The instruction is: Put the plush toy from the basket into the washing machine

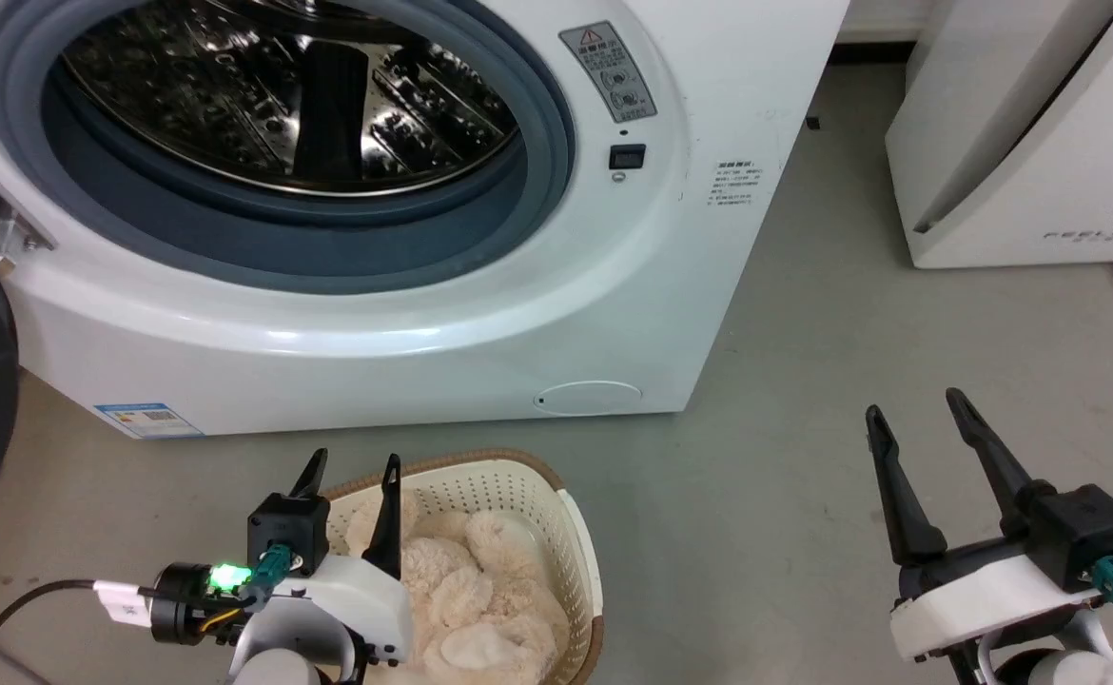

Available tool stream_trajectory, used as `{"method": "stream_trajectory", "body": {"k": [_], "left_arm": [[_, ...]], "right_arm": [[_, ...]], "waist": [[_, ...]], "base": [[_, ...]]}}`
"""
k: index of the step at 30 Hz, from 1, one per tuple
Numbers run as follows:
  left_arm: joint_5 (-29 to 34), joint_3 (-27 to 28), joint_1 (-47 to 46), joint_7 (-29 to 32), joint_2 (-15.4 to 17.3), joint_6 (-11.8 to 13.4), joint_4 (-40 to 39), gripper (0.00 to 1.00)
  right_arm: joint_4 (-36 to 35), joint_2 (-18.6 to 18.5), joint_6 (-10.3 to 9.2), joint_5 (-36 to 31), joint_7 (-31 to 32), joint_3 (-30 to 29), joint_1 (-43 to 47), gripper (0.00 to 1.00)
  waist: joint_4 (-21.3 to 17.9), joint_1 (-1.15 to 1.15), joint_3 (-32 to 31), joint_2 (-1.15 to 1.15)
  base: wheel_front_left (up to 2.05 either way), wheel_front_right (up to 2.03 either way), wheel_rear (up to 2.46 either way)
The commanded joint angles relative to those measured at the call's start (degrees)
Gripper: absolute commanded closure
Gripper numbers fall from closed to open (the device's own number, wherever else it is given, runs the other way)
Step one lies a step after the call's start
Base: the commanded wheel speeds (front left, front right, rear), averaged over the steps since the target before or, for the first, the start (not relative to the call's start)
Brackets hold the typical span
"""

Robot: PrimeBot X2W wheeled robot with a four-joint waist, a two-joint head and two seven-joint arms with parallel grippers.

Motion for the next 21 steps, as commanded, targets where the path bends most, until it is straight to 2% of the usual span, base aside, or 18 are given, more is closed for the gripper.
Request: {"method": "stream_trajectory", "body": {"k": [1,11,21], "left_arm": [[-0.27,0.00,-1.19,-0.48,0.25,0.10,1.05,0.00],[-2.26,0.60,-6.46,-1.02,1.57,0.29,11.51,0.00],[-4.96,1.32,-11.62,-2.17,4.01,-1.46,21.33,0.00]], "right_arm": [[-0.41,-0.01,-0.02,0.44,-0.60,-0.04,-1.16,0.00],[-0.76,-0.01,-0.03,1.20,-1.79,0.16,-2.26,0.00],[-1.39,-0.01,-0.03,1.76,-2.99,0.39,-3.40,0.00]], "waist": [[-0.36,0.00,0.65,0.00],[-1.73,0.00,4.38,0.00],[-3.06,0.00,8.70,0.00]], "base": [[0.00,0.00,0.00],[0.00,0.00,0.00],[0.00,0.00,0.00]]}}
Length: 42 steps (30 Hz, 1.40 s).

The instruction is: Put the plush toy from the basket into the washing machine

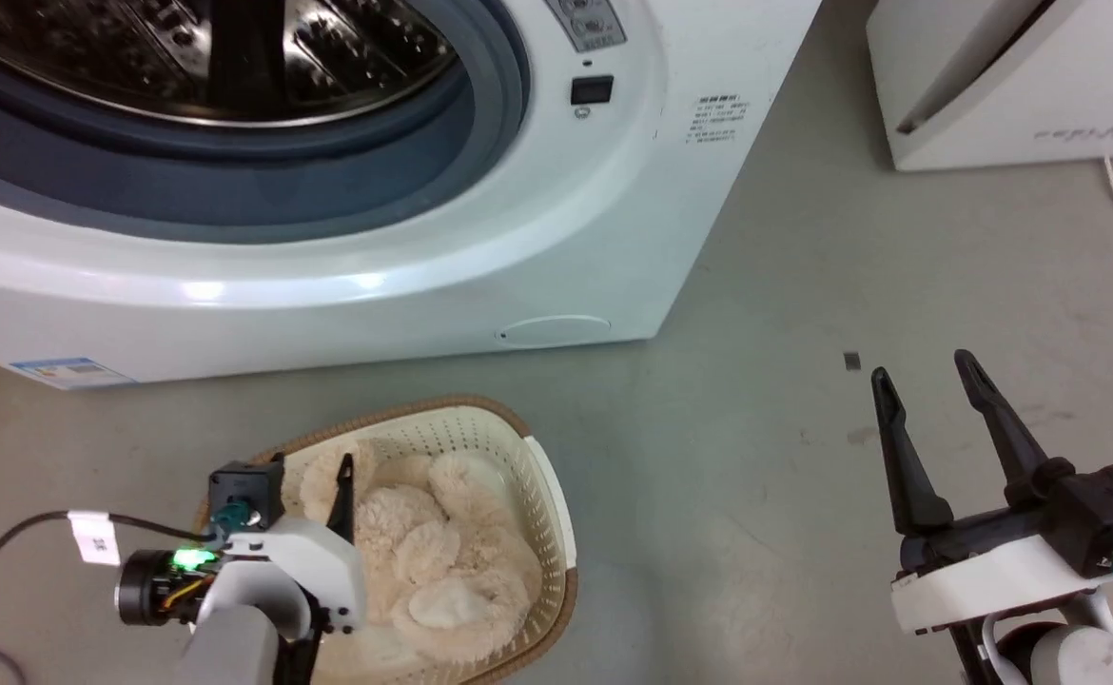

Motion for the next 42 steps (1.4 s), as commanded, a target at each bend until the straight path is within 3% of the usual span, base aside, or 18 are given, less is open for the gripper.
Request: {"method": "stream_trajectory", "body": {"k": [1,9,30,42], "left_arm": [[-0.42,-0.06,-1.62,-0.40,0.61,-0.26,1.58,0.00],[-1.70,-0.59,-6.56,2.49,2.22,-0.77,9.69,0.00],[-4.03,-2.89,-17.34,5.87,7.56,0.99,23.69,0.00],[-6.11,-4.29,-23.58,4.29,9.31,-0.49,30.93,0.00]], "right_arm": [[-0.42,-0.01,-0.03,0.25,-0.62,0.13,-1.11,0.00],[-1.08,-0.01,-0.04,0.42,-1.58,0.45,-2.01,0.00],[-1.73,-0.01,-0.04,2.96,-4.09,1.67,-4.67,0.00],[-1.95,-0.01,-0.05,4.09,-5.53,2.49,-6.46,0.00]], "waist": [[-0.32,0.00,1.00,0.00],[-1.26,0.00,5.46,0.00],[-5.78,0.00,17.60,0.00],[-7.20,0.00,23.67,0.00]], "base": [[0.00,0.00,0.00],[0.00,0.00,0.00],[0.00,0.00,0.00],[0.00,0.00,0.00]]}}
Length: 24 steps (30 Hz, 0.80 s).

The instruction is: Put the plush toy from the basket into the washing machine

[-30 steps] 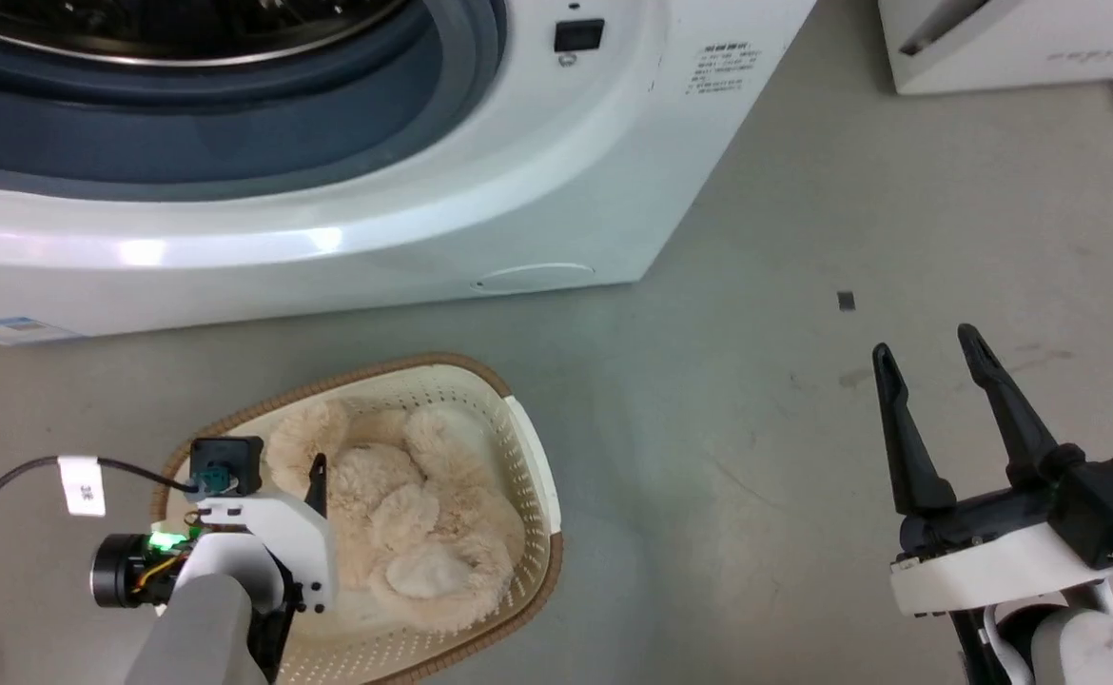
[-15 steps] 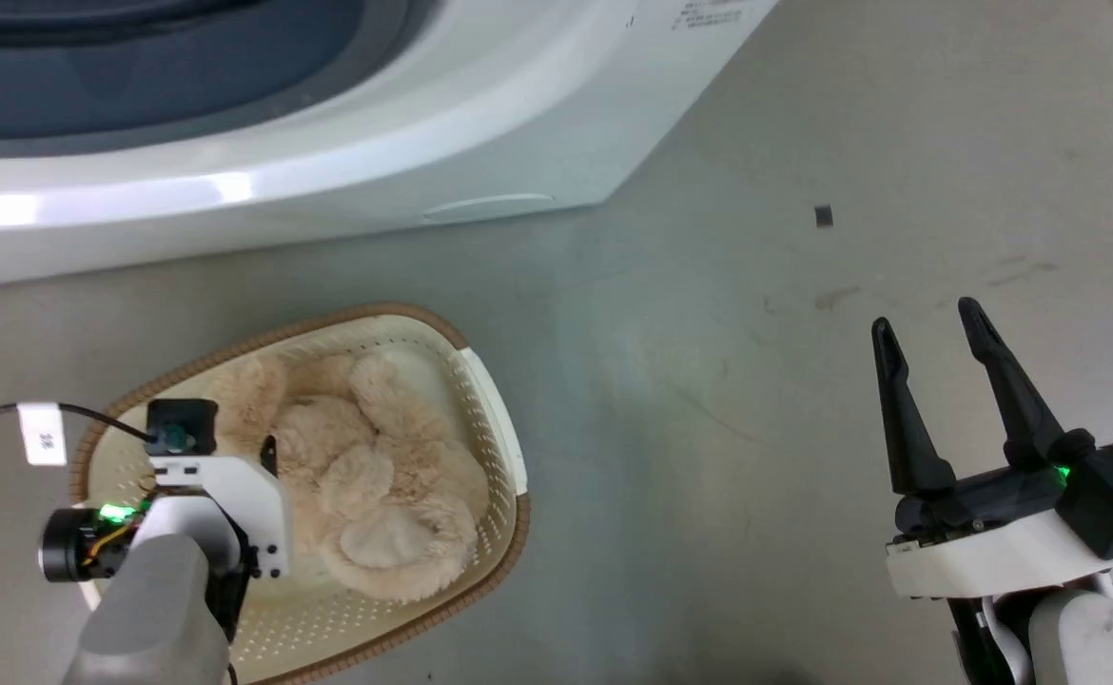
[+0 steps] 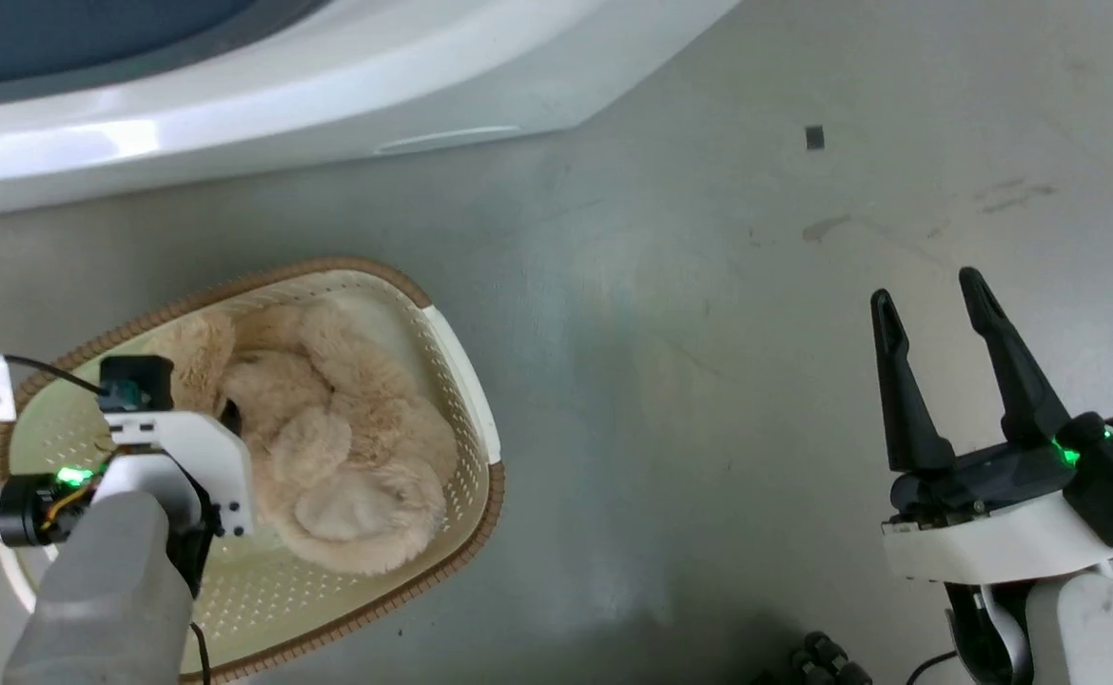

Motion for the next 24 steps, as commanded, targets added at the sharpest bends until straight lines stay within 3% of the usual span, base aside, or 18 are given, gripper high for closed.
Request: {"method": "stream_trajectory", "body": {"k": [1,8,9,10,24], "left_arm": [[-0.54,-0.49,-1.89,-0.36,0.45,-0.33,1.78,0.00],[-1.80,-1.67,-5.05,-0.49,0.68,-1.89,6.00,0.00],[-2.07,-1.82,-5.43,-0.31,0.64,-2.29,6.61,0.67],[-2.29,-1.99,-5.80,-0.20,0.63,-2.61,7.21,1.00],[-3.01,-3.13,-3.66,-2.75,-0.41,-2.79,7.38,1.00]], "right_arm": [[-0.46,-0.01,-0.05,0.52,-0.62,0.20,-1.23,0.00],[-0.80,-0.01,-0.05,0.85,-1.46,0.30,-2.21,0.00],[-0.81,-0.01,-0.05,0.88,-1.58,0.28,-2.35,0.00],[-0.79,-0.01,-0.05,0.90,-1.70,0.28,-2.49,0.00],[0.24,-0.01,-0.05,0.89,-1.71,0.29,-2.71,0.00]], "waist": [[-0.38,0.00,1.33,0.00],[-0.99,0.00,4.59,0.00],[-1.05,0.00,4.98,0.00],[-1.10,0.00,5.33,0.00],[-0.40,0.00,1.58,0.00]], "base": [[0.00,0.00,0.00],[0.00,0.00,0.00],[0.00,0.00,0.00],[0.00,0.00,0.00],[0.00,0.00,0.00]]}}
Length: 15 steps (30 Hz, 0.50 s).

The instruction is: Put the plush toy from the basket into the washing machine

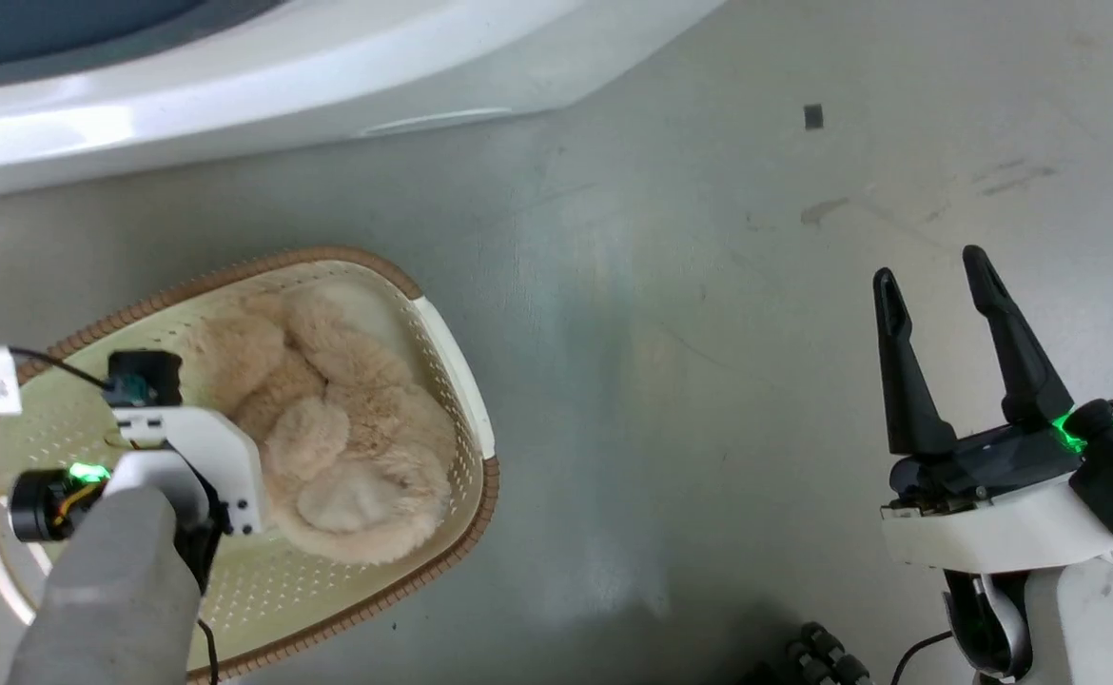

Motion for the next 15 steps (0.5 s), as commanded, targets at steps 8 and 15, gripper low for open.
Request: {"method": "stream_trajectory", "body": {"k": [8,15], "left_arm": [[-0.30,-1.00,3.88,-6.04,-1.57,-0.17,0.16,1.00],[-0.22,-1.91,7.64,-8.56,-2.98,-0.36,-0.95,1.00]], "right_arm": [[1.25,-0.01,-0.05,0.47,-0.27,-0.44,0.10,0.00],[2.15,-0.01,-0.05,0.26,-0.27,-0.81,1.56,0.00]], "waist": [[1.14,0.00,-7.21,0.00],[2.55,0.00,-13.62,0.00]], "base": [[0.00,0.00,0.00],[0.00,0.00,0.00]]}}
